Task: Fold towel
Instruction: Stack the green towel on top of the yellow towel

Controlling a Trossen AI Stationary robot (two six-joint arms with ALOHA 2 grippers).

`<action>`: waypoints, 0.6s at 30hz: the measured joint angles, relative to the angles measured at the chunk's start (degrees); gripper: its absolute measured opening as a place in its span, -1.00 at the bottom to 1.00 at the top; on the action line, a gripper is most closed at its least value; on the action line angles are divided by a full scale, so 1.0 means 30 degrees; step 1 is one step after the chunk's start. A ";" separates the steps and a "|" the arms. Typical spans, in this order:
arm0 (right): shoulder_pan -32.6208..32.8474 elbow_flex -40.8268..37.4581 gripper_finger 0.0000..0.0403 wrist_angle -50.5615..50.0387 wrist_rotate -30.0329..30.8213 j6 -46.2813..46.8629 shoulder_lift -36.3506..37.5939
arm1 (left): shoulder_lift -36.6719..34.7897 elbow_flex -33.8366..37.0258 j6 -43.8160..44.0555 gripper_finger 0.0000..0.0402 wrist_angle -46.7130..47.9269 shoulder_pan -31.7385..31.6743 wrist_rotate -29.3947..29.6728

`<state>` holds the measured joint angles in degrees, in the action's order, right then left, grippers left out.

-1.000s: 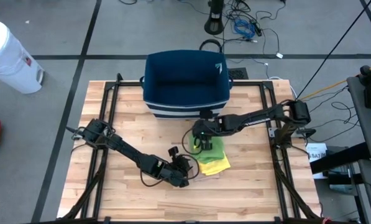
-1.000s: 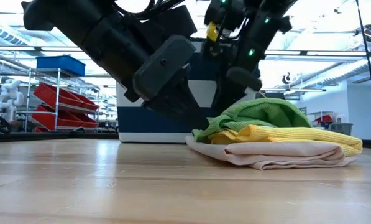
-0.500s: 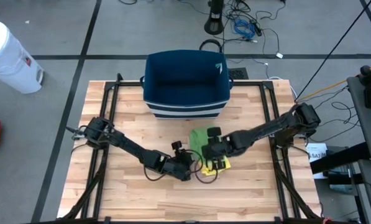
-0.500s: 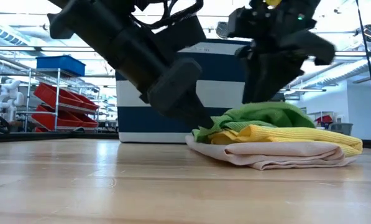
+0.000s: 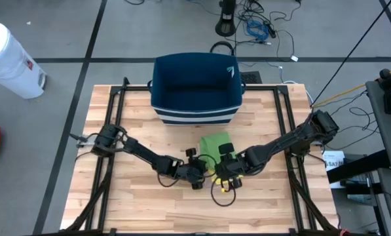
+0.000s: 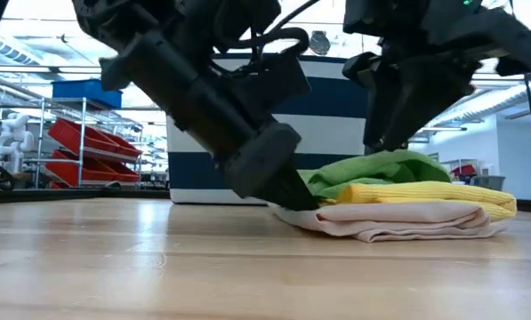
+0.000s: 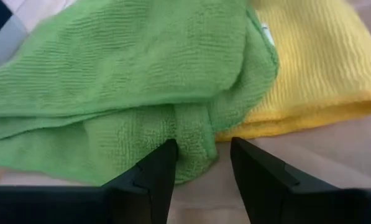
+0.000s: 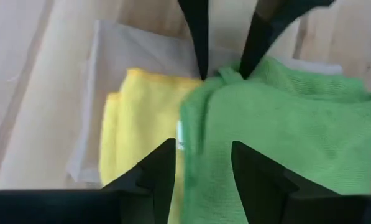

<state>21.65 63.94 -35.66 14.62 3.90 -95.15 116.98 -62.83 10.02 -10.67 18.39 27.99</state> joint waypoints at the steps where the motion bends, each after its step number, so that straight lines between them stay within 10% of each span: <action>1: 0.0180 0.0000 -0.28 -0.0044 0.0021 0.0034 0.0000 | 0.0224 -0.0007 0.0007 -0.19 -0.0452 -0.0057 0.0006; 18: 0.0649 -0.0812 -0.13 -0.0484 0.3351 -0.0739 -0.1074 | 0.0520 -0.0007 -0.0008 -0.19 -0.1481 0.0089 0.0844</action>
<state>23.59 61.51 -37.12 24.67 1.68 -98.38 118.54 -62.85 10.00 -15.11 18.66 30.52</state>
